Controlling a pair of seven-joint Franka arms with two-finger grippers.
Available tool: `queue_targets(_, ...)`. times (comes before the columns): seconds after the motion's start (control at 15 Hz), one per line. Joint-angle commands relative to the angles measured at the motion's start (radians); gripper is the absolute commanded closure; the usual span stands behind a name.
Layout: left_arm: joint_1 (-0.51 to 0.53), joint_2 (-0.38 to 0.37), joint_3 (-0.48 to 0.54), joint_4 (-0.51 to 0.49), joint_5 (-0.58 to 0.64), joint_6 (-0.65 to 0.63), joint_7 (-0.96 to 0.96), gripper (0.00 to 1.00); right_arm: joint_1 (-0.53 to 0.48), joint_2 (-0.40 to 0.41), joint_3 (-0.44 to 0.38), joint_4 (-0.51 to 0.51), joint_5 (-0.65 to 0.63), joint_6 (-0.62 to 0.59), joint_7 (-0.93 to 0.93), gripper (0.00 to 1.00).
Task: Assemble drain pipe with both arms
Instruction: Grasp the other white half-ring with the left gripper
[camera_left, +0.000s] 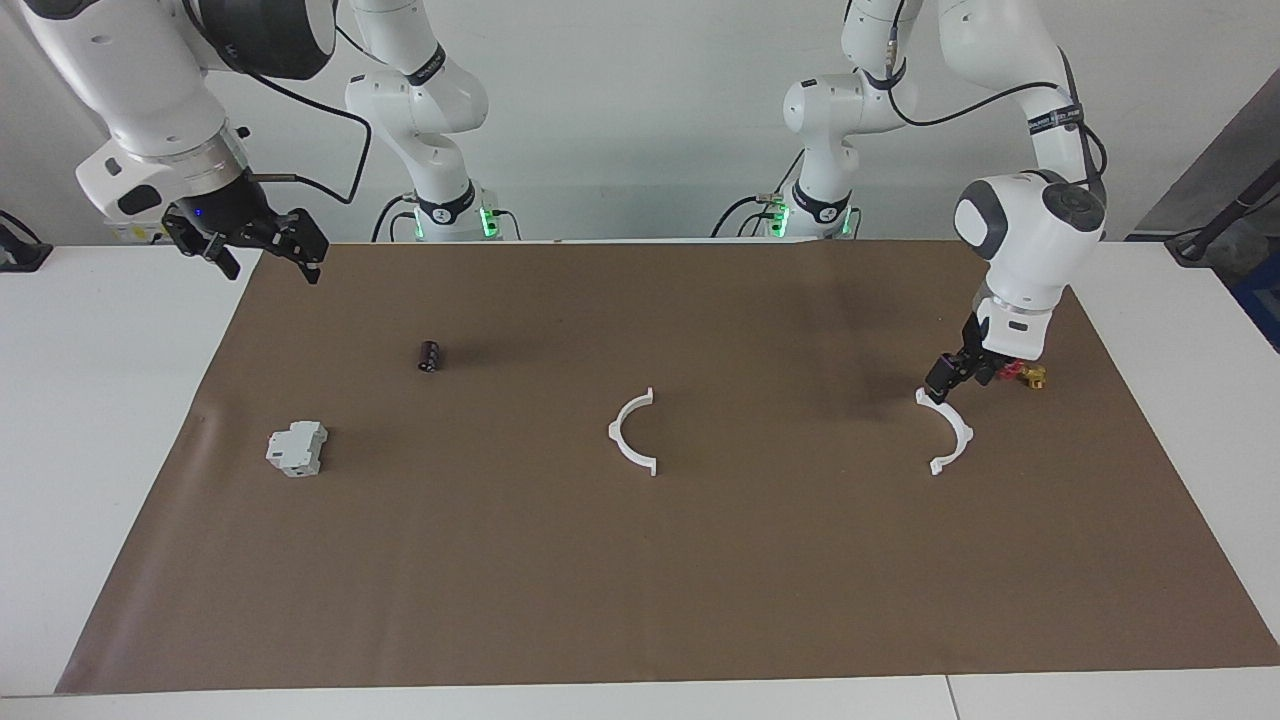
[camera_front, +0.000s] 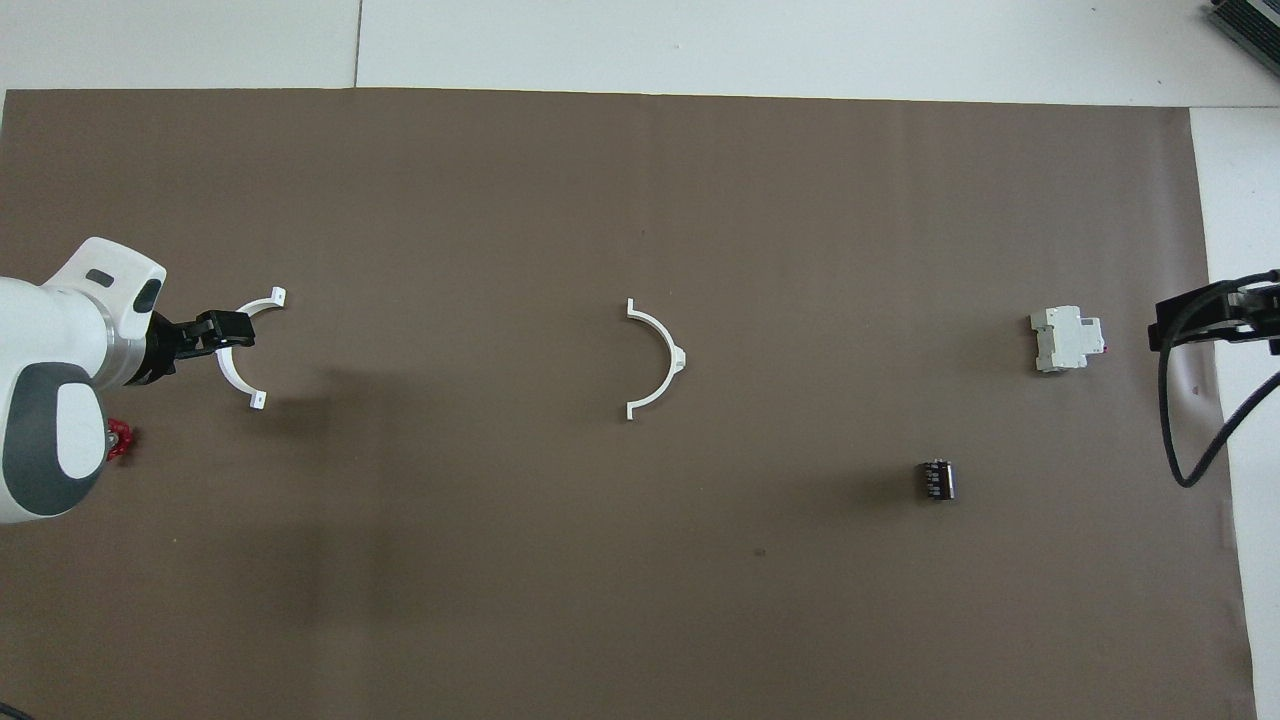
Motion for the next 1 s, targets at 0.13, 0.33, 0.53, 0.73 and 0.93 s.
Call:
queue_targets(0.13,0.008,0.061,-0.003,-0.013,0.013,0.072,-0.028,0.0,-0.005,0.006,0.012,0.011,0.034,-0.005,0.004,0.0)
queue_targets(0.33,0.009,0.089,-0.003,-0.013,0.013,0.087,-0.024,0.0,-0.005,0.0,0.013,-0.006,0.035,0.011,0.01,0.0)
queue_targets(0.53,0.009,0.113,-0.003,-0.013,0.013,0.105,-0.021,0.0,-0.007,0.0,0.013,-0.006,0.035,0.015,0.004,0.0)
queue_targets(0.73,0.009,0.116,-0.003,-0.013,0.013,0.105,-0.021,0.0,-0.007,0.0,0.013,-0.008,0.035,0.015,0.004,0.0)
queue_targets(0.93,0.009,0.118,-0.003,-0.014,0.013,0.105,-0.02,0.0,-0.011,0.0,0.012,-0.008,0.035,0.015,0.004,0.0)
